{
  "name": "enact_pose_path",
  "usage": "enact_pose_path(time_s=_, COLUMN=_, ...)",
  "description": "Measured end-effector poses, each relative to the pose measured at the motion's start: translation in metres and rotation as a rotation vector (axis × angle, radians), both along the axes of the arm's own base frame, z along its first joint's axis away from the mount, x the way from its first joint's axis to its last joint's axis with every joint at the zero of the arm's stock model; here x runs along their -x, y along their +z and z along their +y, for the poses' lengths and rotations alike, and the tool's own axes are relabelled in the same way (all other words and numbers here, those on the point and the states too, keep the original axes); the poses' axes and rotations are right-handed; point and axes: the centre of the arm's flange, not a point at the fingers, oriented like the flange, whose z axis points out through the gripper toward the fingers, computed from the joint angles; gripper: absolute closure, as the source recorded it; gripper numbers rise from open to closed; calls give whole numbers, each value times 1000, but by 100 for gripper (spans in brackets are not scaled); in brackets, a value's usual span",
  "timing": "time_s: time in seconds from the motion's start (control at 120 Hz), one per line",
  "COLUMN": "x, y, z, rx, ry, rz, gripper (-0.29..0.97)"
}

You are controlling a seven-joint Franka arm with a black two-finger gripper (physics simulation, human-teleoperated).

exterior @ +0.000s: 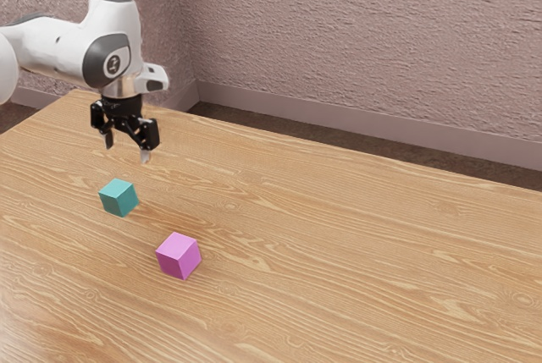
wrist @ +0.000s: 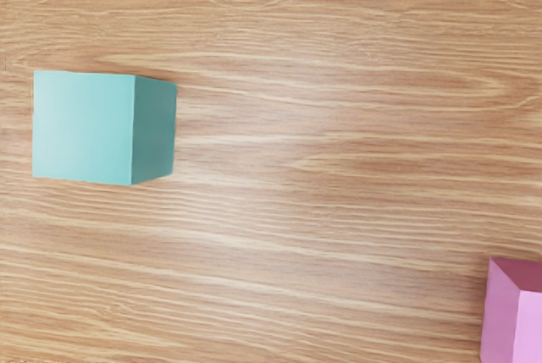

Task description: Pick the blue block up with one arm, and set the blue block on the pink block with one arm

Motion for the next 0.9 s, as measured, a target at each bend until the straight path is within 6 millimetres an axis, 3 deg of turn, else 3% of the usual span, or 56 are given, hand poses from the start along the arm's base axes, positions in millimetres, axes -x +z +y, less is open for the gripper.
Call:
enact_pose_path(time_s=0.375, x=28, y=-44, z=79, rx=9, ry=155, rz=-6, gripper=0)
enact_pose_path(time_s=0.5, x=36, y=-62, z=92, rx=9, ry=177, rz=-4, gripper=0)
enact_pose_path(time_s=0.642, x=48, y=-69, z=125, rx=5, ry=223, rz=-14, gripper=0)
enact_pose_path(time_s=0.817, x=52, y=-83, z=147, rx=-2, ry=221, rz=-4, gripper=0)
enact_pose_path(time_s=0.9, x=44, y=-96, z=149, rx=-1, ry=201, rz=1, gripper=0)
